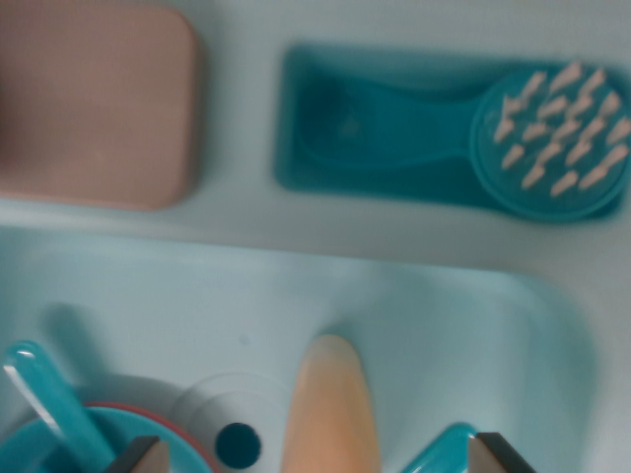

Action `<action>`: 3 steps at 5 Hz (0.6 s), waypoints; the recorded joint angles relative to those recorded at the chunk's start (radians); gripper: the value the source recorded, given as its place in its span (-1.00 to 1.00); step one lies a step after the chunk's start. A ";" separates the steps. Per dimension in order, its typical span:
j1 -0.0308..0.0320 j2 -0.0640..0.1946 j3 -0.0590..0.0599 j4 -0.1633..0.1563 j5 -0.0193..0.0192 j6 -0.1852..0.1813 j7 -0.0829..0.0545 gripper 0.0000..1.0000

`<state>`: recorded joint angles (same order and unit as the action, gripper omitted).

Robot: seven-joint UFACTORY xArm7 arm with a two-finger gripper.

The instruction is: Pick detergent from the sink

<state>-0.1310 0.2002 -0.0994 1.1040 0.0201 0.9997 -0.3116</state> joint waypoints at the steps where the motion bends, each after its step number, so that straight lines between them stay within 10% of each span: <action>1: 0.0000 0.000 0.000 0.000 0.0000 0.000 0.000 -1.00; 3: -0.0053 0.010 -0.004 -0.023 0.0026 -0.030 -0.016 -1.00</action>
<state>-0.1363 0.2104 -0.1035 1.0808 0.0227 0.9696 -0.3275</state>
